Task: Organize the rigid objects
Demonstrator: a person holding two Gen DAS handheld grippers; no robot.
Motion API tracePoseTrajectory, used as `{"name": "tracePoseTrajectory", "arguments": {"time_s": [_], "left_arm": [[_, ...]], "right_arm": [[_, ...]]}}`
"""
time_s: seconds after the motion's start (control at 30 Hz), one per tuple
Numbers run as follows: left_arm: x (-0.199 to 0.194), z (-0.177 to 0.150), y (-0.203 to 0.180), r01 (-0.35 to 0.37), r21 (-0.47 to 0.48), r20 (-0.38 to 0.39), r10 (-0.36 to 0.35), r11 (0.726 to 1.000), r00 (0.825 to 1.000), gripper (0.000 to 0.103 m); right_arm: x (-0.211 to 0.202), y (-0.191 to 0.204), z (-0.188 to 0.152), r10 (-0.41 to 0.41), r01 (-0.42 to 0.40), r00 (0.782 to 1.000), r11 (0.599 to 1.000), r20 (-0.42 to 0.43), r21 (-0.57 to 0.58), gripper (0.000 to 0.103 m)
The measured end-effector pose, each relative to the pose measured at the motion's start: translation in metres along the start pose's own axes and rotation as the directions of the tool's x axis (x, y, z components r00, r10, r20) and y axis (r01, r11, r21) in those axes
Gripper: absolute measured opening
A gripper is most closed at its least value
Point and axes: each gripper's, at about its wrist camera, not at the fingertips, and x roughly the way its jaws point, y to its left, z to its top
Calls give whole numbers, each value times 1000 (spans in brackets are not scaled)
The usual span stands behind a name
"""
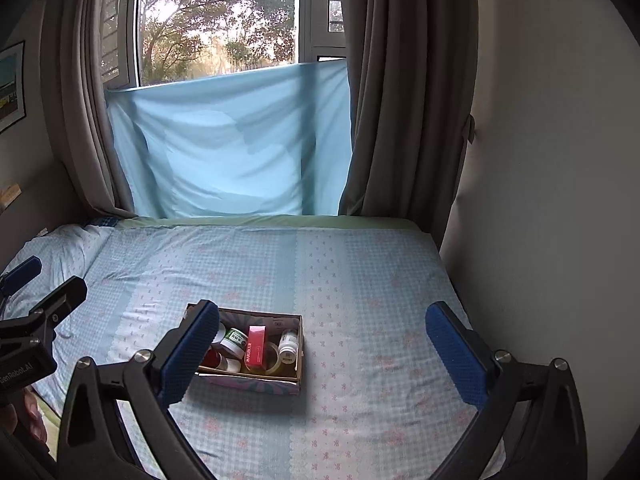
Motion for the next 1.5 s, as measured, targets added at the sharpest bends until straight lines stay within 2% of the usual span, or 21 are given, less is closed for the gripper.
{"name": "tracePoseTrajectory", "arguments": {"time_s": [0.47, 1.5], "left_arm": [[-6, -3, -9, -12, 11, 6, 12, 1000, 1000, 103], [-18, -6, 4, -25, -6, 34, 25, 1000, 999, 103]], "right_arm": [[-11, -12, -5, 1, -2, 999, 1000, 46, 23, 103], [-20, -6, -4, -1, 0, 998, 1000, 62, 15, 103]]}}
